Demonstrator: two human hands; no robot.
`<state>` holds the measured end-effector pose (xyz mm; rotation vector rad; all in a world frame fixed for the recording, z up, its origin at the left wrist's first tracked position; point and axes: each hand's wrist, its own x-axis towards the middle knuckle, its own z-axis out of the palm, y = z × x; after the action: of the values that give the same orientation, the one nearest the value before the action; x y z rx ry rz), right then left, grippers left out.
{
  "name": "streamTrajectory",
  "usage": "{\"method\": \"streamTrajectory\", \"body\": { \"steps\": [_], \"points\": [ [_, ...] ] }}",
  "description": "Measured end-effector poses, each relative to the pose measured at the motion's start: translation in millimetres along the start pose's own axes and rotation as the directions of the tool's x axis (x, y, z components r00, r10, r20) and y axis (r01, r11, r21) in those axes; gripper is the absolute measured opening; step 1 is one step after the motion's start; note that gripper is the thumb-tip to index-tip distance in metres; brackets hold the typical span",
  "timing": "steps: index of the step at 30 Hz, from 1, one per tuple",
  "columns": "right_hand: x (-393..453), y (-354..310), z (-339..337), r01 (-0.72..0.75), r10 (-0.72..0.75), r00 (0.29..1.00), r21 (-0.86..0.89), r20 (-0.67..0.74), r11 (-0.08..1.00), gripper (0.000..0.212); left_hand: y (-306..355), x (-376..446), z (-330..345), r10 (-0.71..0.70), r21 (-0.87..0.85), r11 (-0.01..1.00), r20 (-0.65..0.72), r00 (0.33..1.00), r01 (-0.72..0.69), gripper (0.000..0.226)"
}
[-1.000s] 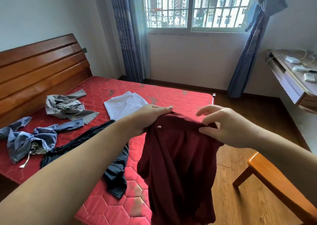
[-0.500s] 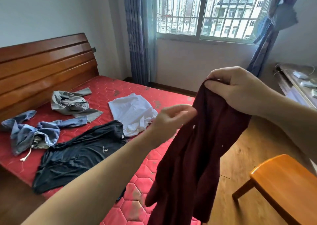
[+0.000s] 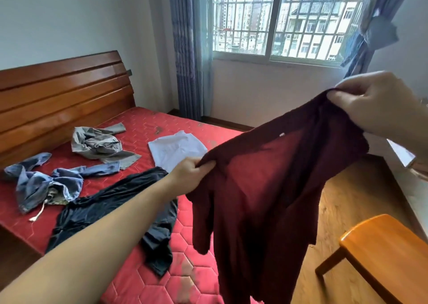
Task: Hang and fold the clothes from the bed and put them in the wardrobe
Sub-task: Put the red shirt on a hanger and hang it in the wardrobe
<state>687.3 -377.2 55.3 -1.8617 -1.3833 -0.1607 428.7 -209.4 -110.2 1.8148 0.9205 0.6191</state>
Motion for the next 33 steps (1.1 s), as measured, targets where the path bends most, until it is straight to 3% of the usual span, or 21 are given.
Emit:
{"method": "streamTrajectory", "body": {
  "steps": [6, 10, 13, 16, 22, 25, 27, 30, 33],
  "points": [
    [-12, 1, 42, -0.157, 0.145, 0.963, 0.038, 0.229, 0.987, 0.023, 52, -11, -43, 0.017, -0.228, 0.973, -0.137, 0.990, -0.048, 0.029],
    [-14, -11, 65, -0.089, 0.122, 0.938, -0.113, 0.326, 0.990, 0.023, 68, -32, -75, -0.023, -0.204, 0.979, -0.196, 0.980, -0.018, 0.036],
    [-16, -26, 70, -0.029, 0.079, 0.938, -0.150, 0.336, 0.988, 0.021, 72, -61, -98, 0.020, 0.038, 0.999, -0.294, 0.956, -0.009, 0.042],
    [-22, -41, 68, 0.063, -0.039, 0.948, -0.064, 0.314, 0.996, 0.024, 78, -99, -121, 0.133, 0.404, 0.914, -0.392, 0.910, 0.040, 0.052],
    [-47, -85, 81, 0.088, -0.212, 0.906, 0.329, 0.365, 0.940, 0.021, 88, -202, -147, 0.097, 0.553, 0.780, -0.567, 0.818, 0.291, 0.045],
    [-67, -123, 101, 0.043, -0.279, 0.860, 0.485, 0.427, 0.874, 0.021, 92, -255, -157, -0.008, 0.441, 0.802, -0.665, 0.747, 0.402, 0.047],
    [-79, -155, 113, -0.010, -0.318, 0.820, 0.568, 0.476, 0.823, 0.023, 91, -295, -165, -0.081, 0.308, 0.833, -0.754, 0.652, 0.460, 0.049],
    [-101, -216, 123, -0.044, -0.406, 0.757, 0.660, 0.512, 0.750, 0.023, 92, -364, -178, -0.213, 0.018, 0.915, -0.827, 0.521, 0.402, 0.041],
    [-128, -286, 128, -0.044, -0.507, 0.698, 0.737, 0.505, 0.674, 0.022, 96, -433, -193, -0.284, -0.120, 0.922, -0.856, 0.432, 0.367, 0.033]
  ]
}}
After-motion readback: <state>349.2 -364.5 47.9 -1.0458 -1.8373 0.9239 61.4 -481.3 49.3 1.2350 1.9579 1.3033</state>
